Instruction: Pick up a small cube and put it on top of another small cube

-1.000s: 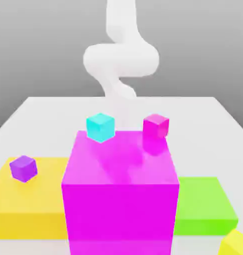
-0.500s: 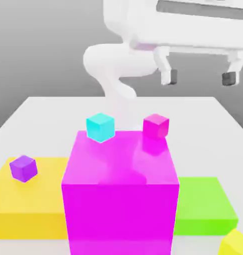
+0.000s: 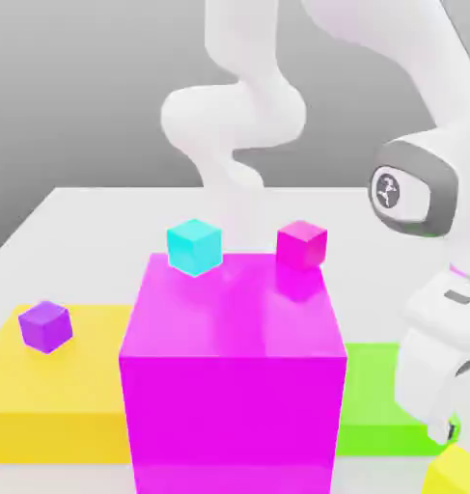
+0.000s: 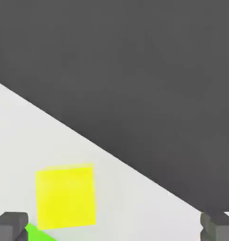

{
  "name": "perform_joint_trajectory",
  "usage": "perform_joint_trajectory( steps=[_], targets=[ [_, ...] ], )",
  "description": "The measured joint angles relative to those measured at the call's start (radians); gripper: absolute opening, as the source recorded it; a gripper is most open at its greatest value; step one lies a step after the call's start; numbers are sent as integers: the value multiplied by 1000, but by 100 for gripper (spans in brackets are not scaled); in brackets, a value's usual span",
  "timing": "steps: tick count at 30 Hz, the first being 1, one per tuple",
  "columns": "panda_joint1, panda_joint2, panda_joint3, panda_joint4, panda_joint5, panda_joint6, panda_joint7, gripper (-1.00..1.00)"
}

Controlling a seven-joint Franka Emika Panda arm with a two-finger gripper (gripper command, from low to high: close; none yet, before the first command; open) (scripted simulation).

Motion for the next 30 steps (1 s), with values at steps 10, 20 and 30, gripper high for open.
perform_joint_trajectory(
  steps=[10, 20, 30],
  targets=[
    [44, 174, -40, 35, -50, 115, 30, -100],
    [-4, -87, -2, -48, 20, -62, -21, -100],
    [-54, -452, -18, -199, 105, -269, -84, -100]
  ],
)
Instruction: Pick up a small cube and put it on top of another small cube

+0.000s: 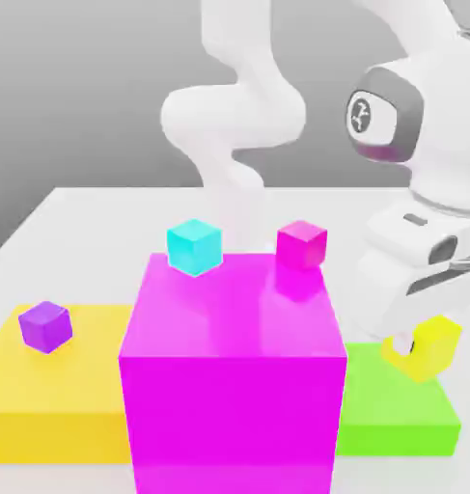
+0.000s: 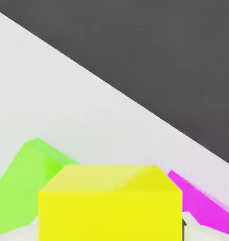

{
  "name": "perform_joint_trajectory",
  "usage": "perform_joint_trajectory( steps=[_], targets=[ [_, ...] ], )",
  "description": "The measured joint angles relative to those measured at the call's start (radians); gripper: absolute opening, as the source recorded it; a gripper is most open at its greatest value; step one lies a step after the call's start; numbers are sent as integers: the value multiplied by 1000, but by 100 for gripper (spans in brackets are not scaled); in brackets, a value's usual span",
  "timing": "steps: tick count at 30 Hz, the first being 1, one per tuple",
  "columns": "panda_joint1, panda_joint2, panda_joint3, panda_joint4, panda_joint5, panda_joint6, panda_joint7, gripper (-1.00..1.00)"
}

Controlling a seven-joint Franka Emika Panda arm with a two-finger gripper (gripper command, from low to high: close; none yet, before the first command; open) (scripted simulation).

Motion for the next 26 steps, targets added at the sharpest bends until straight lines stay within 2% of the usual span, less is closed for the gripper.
perform_joint_trajectory(
  steps=[18, 20, 23, 24, 26],
  targets=[
    [-8, -654, -108, -270, 127, -376, -100, -100],
    [-8, -674, -110, -316, 135, -351, -105, -100],
    [-8, -648, -103, -401, 145, -239, -110, -100],
    [-10, -642, -100, -417, 147, -218, -111, 100],
    [-10, -642, -100, -417, 148, -218, -112, 100]
  ],
)
